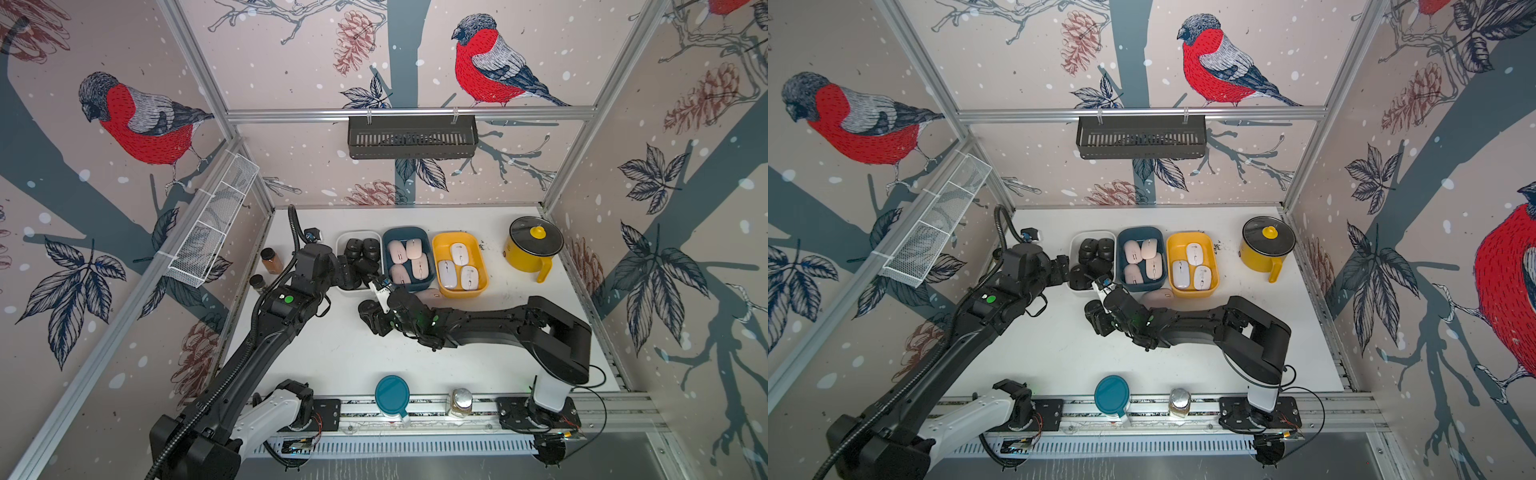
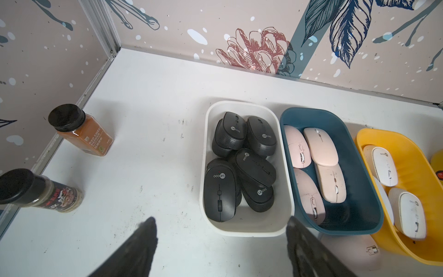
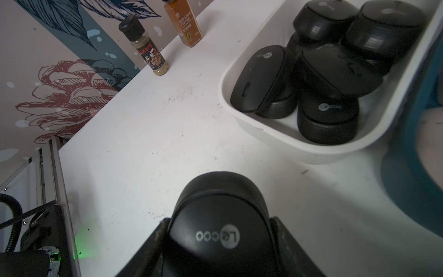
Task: Place the mice by color into the storage box
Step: Pick up the mouse from the center of the board, then place the mouse in the storage box.
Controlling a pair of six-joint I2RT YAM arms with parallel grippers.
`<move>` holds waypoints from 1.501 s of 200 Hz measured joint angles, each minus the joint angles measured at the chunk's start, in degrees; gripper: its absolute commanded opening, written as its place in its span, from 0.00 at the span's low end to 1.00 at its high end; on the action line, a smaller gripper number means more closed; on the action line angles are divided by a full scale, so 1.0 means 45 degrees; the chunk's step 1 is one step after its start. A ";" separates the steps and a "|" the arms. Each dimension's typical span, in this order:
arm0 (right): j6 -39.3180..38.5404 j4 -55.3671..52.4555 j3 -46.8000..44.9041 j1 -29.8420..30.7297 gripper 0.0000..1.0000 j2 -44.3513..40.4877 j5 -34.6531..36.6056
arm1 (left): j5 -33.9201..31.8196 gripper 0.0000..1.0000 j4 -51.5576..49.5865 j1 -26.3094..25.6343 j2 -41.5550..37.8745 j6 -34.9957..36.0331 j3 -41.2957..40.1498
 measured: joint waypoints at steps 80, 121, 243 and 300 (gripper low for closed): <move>0.0301 -0.0107 0.0102 -0.1477 0.59 -0.0986 -0.0194 | -0.0223 0.84 0.0680 0.0000 0.0160 0.0102 -0.0578; -0.0053 -0.0248 0.1263 -0.1778 0.60 -0.0418 -0.0151 | -0.0223 0.84 0.0962 0.0073 0.0146 0.0087 -0.0709; -0.1093 -0.1263 0.4517 -0.2574 0.60 0.2657 -0.0296 | 0.0466 0.85 0.1205 0.1093 0.0010 -0.0287 -0.0971; -0.1433 -0.1588 0.5503 -0.2623 0.61 0.3764 -0.0471 | 0.1171 0.85 0.1321 0.2089 -0.0044 -0.0525 -0.1117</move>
